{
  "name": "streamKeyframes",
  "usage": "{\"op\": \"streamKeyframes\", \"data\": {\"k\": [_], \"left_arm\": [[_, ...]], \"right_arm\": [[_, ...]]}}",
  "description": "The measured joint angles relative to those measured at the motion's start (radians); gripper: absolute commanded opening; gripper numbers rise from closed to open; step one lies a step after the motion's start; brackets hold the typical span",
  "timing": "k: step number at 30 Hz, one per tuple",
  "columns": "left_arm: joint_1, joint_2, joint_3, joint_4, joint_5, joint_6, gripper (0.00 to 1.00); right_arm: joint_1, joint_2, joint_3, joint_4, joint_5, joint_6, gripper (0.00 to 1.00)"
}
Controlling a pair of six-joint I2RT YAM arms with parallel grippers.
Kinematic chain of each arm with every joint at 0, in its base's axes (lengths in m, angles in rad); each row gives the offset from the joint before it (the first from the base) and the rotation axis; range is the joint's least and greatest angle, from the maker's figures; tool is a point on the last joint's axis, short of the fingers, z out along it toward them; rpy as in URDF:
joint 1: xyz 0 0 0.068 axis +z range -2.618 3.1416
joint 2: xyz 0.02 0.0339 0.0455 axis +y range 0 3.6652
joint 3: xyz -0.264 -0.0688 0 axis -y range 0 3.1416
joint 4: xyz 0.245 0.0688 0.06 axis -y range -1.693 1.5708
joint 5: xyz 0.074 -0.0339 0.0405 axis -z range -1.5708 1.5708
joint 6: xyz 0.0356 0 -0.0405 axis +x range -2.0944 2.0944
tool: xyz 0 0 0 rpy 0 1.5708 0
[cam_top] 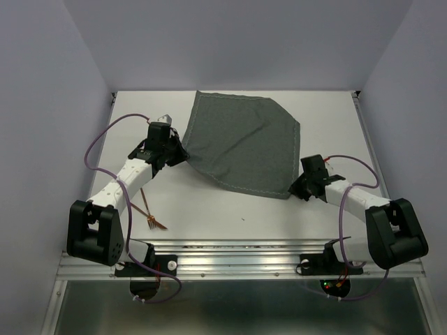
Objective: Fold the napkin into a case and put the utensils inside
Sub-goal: Flatten out the crumpled napkin at the center of the board.
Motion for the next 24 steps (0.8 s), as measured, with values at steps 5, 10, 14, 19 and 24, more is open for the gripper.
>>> {"op": "streamKeyframes", "data": {"k": [5, 10, 14, 19, 24], "left_arm": [[0.0, 0.0, 0.0, -0.006, -0.006, 0.003, 0.0], [0.0, 0.016, 0.091, -0.102, -0.037, 0.04, 0.0], [0.0, 0.019, 0.28, -0.159, -0.063, 0.087, 0.0], [0.006, 0.018, 0.535, -0.208, -0.094, 0.148, 0.0], [0.014, -0.008, 0.708, -0.208, -0.103, 0.196, 0.0]], "right_arm": [[0.0, -0.015, -0.002, -0.027, 0.005, -0.001, 0.01], [0.0, -0.084, 0.064, -0.118, 0.024, -0.043, 0.01], [0.0, -0.119, 0.275, -0.201, 0.092, -0.127, 0.01], [0.003, -0.156, 0.588, -0.23, 0.184, -0.253, 0.01], [0.004, -0.171, 0.814, -0.236, 0.204, -0.36, 0.01]]}}
